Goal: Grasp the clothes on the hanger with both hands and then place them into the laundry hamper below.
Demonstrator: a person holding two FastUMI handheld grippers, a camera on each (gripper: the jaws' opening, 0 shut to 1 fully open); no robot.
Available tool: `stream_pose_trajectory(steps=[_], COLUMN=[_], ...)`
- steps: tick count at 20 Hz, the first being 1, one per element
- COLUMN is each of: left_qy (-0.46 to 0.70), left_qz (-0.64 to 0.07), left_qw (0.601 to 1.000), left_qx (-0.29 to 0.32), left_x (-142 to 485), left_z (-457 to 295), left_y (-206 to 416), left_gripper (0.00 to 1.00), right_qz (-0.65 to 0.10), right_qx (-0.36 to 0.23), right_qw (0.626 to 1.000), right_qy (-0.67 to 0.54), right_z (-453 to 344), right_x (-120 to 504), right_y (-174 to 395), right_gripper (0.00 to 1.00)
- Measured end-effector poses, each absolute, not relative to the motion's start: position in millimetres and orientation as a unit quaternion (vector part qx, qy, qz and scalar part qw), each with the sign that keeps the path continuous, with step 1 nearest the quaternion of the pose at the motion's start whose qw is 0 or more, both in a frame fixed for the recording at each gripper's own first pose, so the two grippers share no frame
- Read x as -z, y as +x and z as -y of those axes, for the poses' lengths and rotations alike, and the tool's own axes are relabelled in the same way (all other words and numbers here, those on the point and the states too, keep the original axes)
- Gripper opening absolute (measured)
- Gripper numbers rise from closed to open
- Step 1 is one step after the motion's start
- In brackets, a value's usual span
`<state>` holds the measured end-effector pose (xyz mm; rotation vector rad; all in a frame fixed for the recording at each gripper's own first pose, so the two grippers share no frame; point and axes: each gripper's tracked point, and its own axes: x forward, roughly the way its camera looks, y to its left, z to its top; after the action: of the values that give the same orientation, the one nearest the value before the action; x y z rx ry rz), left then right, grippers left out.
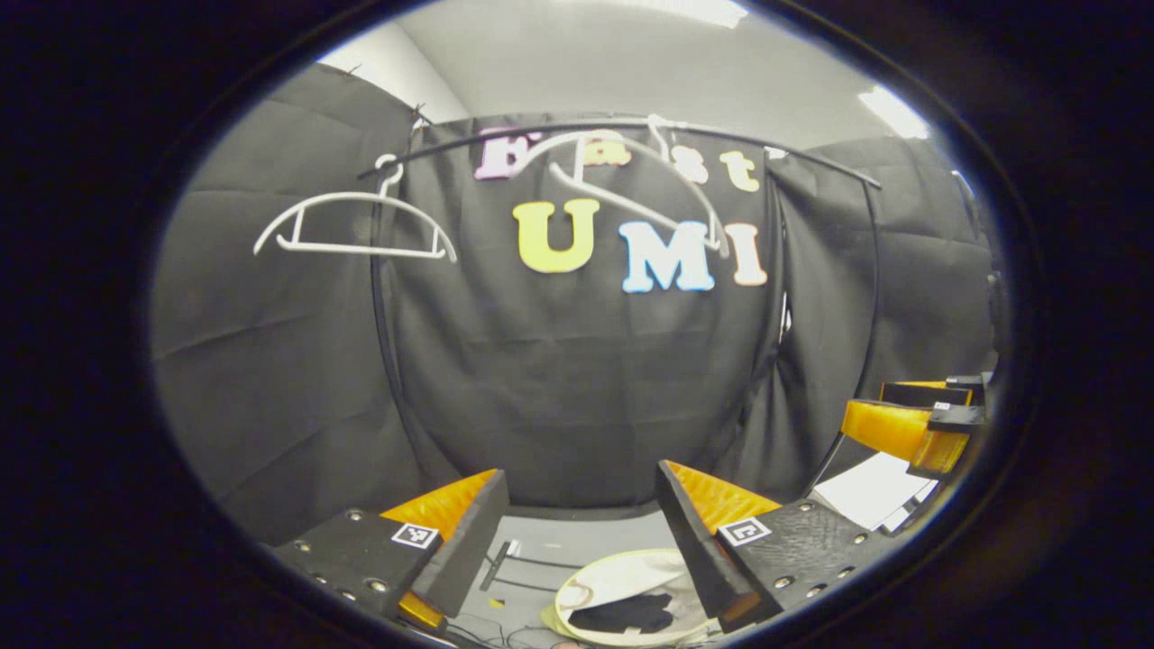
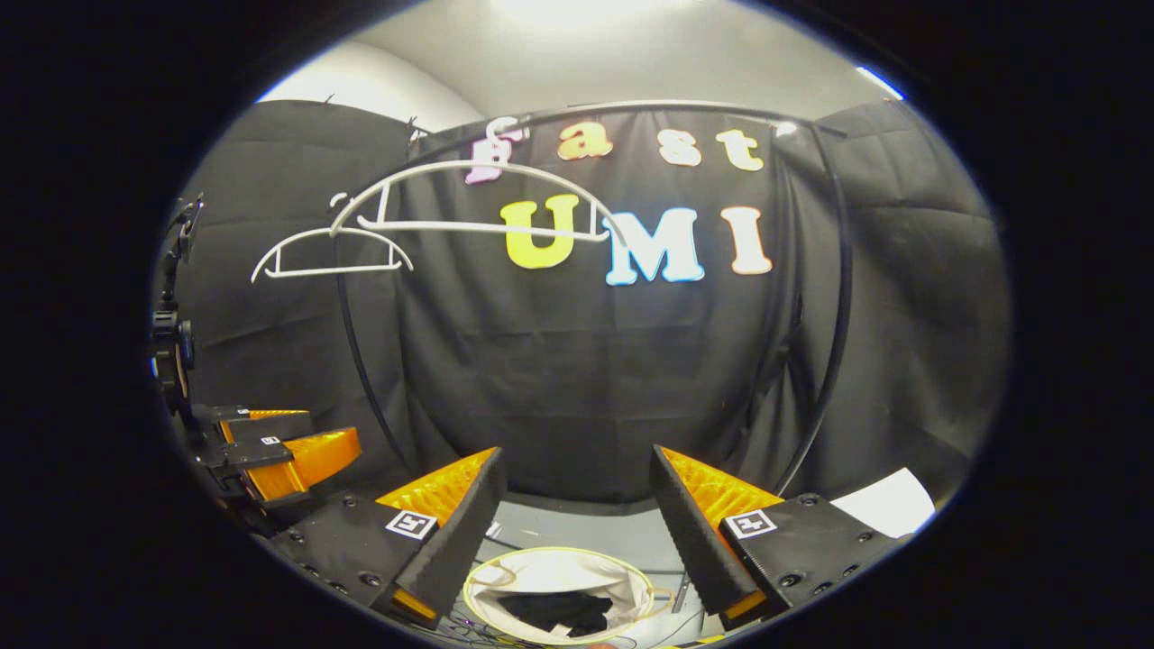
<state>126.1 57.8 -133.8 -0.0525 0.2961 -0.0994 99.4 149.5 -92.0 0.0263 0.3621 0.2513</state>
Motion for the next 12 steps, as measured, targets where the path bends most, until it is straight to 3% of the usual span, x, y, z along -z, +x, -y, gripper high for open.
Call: stream_pose_trajectory(steps=[12], left_qy=[-0.057], left_qz=[-0.036], left_qw=[0.997], left_qx=[0.037], left_x=[10.6], left_z=[-35.5], left_y=[83.5], left_gripper=[0.97], right_qz=[-0.069], right_qx=[-0.076], right_qw=[0.995], right_qy=[0.006], right_z=[-48.3], right_x=[-15.7], right_y=[60.0], right_gripper=[0.96])
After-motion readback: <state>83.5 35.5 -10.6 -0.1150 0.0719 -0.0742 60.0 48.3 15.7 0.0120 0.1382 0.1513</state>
